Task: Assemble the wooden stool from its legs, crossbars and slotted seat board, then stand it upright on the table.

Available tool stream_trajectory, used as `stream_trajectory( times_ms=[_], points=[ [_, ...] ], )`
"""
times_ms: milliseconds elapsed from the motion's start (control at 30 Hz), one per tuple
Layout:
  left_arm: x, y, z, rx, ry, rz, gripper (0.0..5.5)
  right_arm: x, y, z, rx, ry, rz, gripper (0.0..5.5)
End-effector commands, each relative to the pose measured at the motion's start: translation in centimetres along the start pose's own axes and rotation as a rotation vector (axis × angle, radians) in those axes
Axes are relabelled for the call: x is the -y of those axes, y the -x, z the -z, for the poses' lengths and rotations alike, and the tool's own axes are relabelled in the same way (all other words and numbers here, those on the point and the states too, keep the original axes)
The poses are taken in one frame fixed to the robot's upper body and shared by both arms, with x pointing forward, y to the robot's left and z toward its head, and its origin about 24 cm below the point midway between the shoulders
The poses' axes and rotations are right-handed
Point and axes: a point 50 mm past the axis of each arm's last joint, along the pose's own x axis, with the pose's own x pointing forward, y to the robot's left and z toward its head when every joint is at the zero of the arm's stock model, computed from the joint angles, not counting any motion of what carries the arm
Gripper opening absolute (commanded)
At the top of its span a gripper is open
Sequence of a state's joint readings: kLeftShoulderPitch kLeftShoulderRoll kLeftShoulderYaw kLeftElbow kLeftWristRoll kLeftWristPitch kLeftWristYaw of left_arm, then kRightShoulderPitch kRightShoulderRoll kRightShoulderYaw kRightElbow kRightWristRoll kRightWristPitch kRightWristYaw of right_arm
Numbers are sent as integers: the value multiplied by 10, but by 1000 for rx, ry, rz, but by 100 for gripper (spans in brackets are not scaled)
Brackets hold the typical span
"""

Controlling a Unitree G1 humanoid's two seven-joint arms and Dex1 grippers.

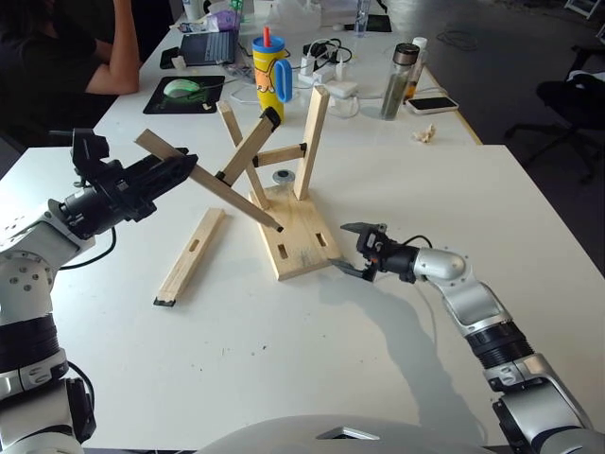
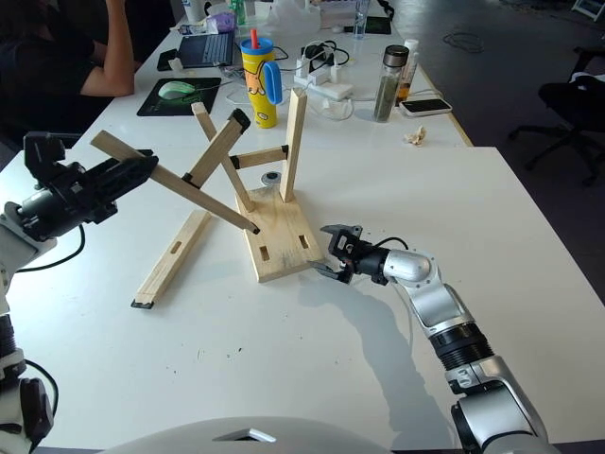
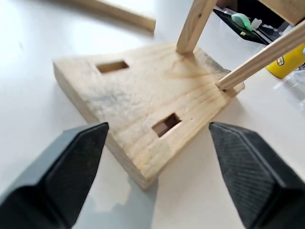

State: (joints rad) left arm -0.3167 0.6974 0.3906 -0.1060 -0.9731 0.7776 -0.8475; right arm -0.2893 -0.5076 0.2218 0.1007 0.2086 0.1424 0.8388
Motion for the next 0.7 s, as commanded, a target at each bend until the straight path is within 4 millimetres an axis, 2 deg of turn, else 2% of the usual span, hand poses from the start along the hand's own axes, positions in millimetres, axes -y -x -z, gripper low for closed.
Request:
stream_trajectory(
  times_ms=[33,133,333,533,700],
  points=[
    [6,-8,11,-62,-57,29,202,4,-2,-20,208,-366,115,333],
    [5,-17,17,-107,-95,56,202,-2,-28,-6,125,-432,298,333],
    [1,-40,24,-189,-161,126,202,-25,-59,7,55,-478,374,333],
    [-2,-46,26,-253,-188,169,202,-39,-68,26,-31,-518,378,333],
    [-7,-48,17,-294,-241,182,202,-45,-67,36,-101,-492,345,333]
  ],
)
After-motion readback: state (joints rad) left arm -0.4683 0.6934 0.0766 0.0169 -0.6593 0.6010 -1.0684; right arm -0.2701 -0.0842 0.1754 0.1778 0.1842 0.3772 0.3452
